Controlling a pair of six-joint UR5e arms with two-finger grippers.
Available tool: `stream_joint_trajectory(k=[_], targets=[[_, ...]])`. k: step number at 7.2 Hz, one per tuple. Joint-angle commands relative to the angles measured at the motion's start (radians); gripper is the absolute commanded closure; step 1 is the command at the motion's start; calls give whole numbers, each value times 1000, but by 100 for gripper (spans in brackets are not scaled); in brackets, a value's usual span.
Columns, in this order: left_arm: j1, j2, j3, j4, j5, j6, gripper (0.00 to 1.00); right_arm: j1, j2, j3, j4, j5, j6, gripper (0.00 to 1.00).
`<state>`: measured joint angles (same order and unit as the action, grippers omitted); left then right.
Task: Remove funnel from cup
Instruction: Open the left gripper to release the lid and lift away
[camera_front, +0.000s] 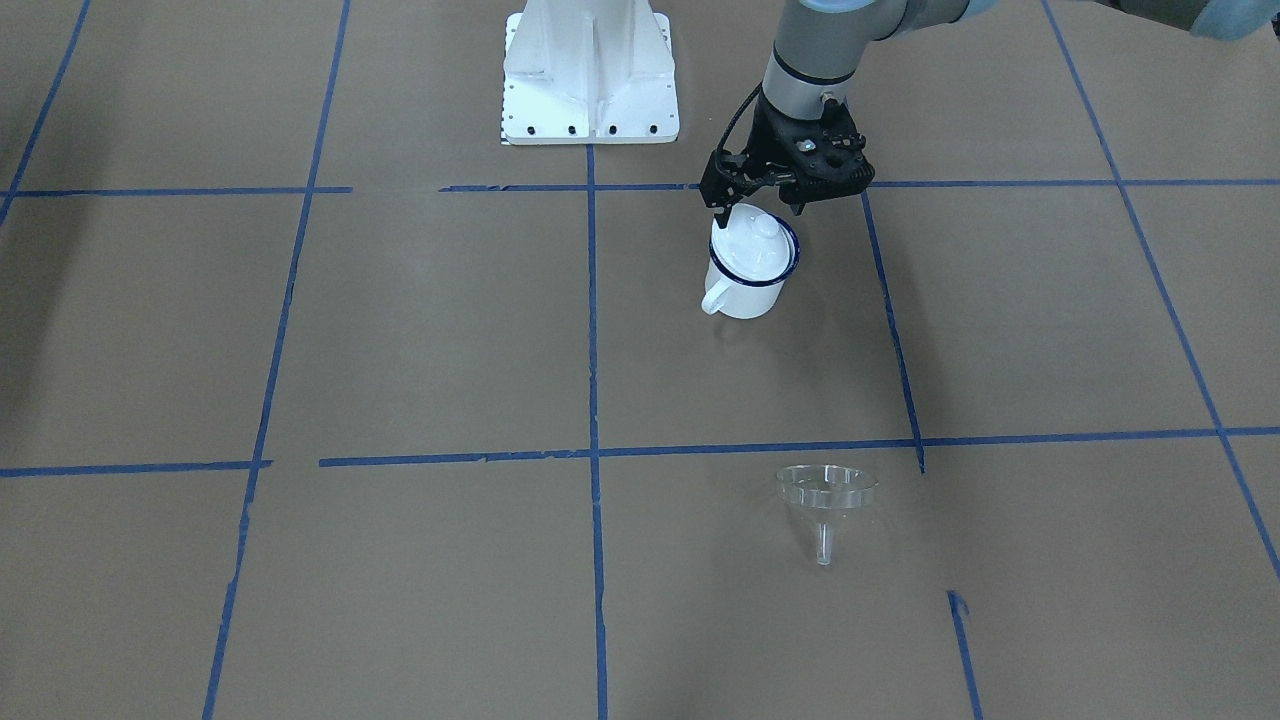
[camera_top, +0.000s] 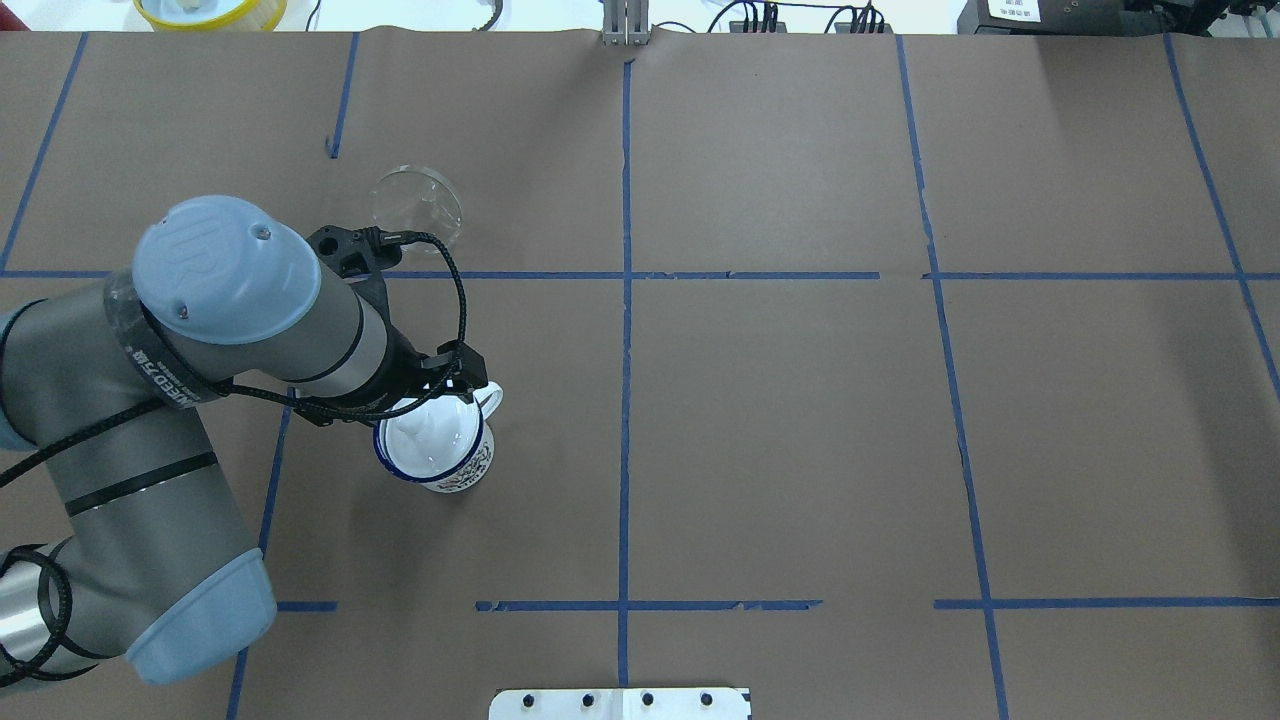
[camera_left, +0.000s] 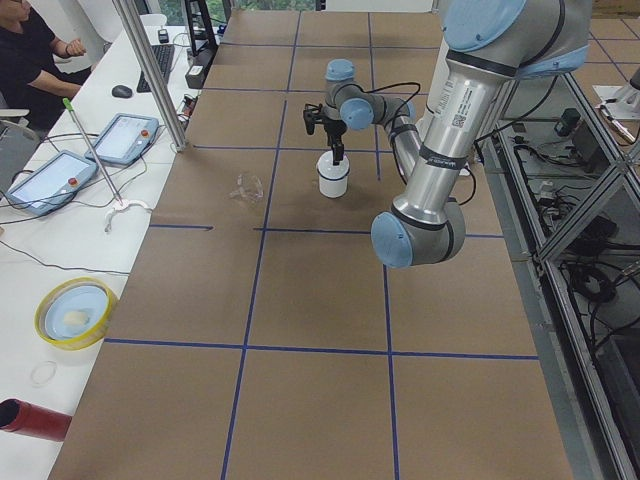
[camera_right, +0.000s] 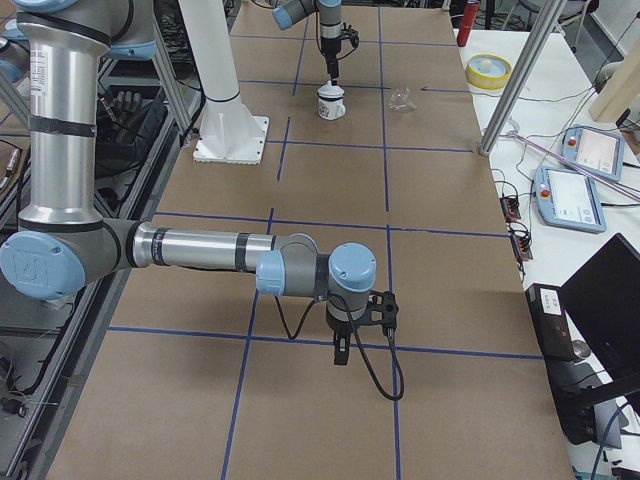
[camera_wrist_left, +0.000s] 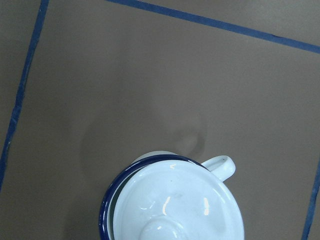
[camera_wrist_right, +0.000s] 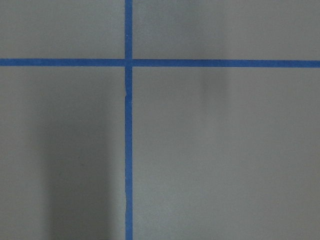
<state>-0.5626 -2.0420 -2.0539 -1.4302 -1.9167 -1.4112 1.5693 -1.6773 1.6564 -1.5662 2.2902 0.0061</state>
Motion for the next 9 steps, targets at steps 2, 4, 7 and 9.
stream_joint_trajectory(k=[2, 4, 7, 9], targets=[[3, -96, 55, -4, -2, -8, 0, 0, -1, -1, 0, 0, 0, 0], [4, -153, 145, -34, -4, -8, 0, 0, -1, -1, 0, 0, 0, 0], [6, -149, 196, -84, -4, -5, 0, 0, 1, 0, 0, 0, 0, 0], [13, -144, 213, -102, -4, -5, 0, 0, -1, 0, 0, 0, 0, 0]])
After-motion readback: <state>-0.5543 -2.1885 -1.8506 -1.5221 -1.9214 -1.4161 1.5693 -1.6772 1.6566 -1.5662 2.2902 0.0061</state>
